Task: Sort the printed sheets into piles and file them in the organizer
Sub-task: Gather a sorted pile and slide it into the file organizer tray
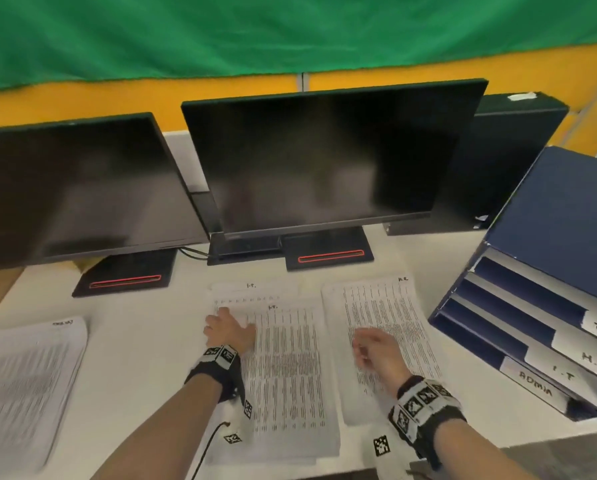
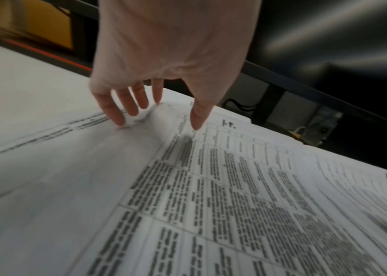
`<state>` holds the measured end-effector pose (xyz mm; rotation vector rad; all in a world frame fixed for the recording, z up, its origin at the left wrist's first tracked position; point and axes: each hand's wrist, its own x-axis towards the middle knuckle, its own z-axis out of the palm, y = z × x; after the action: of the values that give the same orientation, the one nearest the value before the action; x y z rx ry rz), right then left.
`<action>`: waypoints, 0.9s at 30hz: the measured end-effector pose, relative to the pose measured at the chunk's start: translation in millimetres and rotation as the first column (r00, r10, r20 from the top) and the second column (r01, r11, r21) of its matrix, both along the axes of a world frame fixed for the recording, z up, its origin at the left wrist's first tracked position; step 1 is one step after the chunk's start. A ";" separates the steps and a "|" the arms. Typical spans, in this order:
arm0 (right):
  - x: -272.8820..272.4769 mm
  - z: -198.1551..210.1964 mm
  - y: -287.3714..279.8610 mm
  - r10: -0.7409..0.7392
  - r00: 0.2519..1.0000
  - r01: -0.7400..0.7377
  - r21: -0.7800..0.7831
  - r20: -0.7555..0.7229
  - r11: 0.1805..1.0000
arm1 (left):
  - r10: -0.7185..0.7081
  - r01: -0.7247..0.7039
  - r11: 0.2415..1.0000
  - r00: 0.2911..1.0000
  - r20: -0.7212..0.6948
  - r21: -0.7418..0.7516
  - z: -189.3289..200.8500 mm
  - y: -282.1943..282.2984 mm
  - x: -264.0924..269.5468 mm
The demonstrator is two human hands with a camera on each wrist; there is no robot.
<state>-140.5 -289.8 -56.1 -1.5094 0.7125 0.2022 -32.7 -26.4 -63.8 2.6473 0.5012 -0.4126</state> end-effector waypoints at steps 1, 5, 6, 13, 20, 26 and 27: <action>6.8 -1.2 17.3 0.089 0.995 -0.092 -0.090 -0.035 0.992 | -0.046 0.046 0.998 0.999 0.000 -0.030 -3.3 5.7 1.2; 30.1 -10.1 52.2 0.186 0.968 -0.231 -0.318 -0.167 0.919 | -0.303 0.307 0.950 0.950 -0.069 0.062 -11.0 19.4 7.8; 34.6 -10.5 55.8 0.191 0.964 -0.242 -0.315 -0.183 0.918 | -0.354 0.360 0.930 0.931 -0.091 0.072 -11.4 21.9 10.9; 44.7 -13.1 68.0 0.139 0.974 -0.194 -0.347 -0.178 0.917 | -0.579 0.545 0.812 0.797 0.171 0.210 -7.7 36.3 10.6; 55.7 -23.3 66.3 0.140 0.985 -0.169 -0.449 -0.097 0.877 | -0.706 0.723 0.689 0.652 0.275 0.055 -6.0 49.3 11.7; 52.4 -13.0 67.6 0.160 0.987 -0.149 -0.537 -0.025 0.830 | -0.546 0.568 0.800 0.823 0.159 -0.194 0.0 43.7 25.5; 50.9 -10.7 67.4 0.167 0.986 -0.152 -0.538 -0.021 0.829 | -0.530 0.552 0.804 0.834 0.156 -0.220 0.1 44.6 27.5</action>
<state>-89.6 -222.3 -66.8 -2.1148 0.6491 0.1088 -5.2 18.2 -63.7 2.4963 -0.3430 -0.4852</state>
